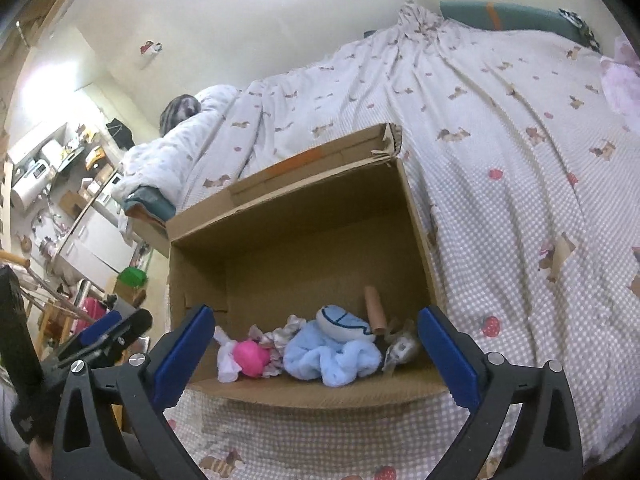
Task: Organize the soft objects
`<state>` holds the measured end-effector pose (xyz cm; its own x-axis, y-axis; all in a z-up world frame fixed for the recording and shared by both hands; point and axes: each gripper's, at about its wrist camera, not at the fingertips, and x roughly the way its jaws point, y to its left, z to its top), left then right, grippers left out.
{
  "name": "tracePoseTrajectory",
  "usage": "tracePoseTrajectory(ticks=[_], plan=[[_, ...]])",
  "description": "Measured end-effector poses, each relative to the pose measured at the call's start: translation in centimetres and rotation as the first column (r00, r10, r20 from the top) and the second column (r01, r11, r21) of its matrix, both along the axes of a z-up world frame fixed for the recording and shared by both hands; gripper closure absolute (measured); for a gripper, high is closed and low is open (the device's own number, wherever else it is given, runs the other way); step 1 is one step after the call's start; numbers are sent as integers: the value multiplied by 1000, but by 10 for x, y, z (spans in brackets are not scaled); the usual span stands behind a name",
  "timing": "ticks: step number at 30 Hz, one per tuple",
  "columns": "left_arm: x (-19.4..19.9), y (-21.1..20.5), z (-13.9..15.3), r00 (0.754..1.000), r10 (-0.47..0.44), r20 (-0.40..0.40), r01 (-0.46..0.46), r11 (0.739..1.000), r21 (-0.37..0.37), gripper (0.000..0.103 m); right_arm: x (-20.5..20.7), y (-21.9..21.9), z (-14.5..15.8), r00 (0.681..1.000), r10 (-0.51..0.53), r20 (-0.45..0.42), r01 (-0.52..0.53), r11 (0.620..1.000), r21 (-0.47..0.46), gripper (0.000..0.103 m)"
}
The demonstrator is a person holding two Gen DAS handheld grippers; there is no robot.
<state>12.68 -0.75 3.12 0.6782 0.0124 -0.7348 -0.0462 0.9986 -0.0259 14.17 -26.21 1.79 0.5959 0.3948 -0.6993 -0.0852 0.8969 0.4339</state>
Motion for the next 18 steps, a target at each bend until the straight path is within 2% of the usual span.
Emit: tracePoseTrajectory(ticks=[8,18], plan=[[-25,9,14,1000,9,18,-9,1000,-10,21,-28,-1,9,999,-21,31,21,1000,1,0],[-67,13,19,999,17,33,-17,1000,0,16,-62,7,17,997,-30,73,35,997,-69,0]])
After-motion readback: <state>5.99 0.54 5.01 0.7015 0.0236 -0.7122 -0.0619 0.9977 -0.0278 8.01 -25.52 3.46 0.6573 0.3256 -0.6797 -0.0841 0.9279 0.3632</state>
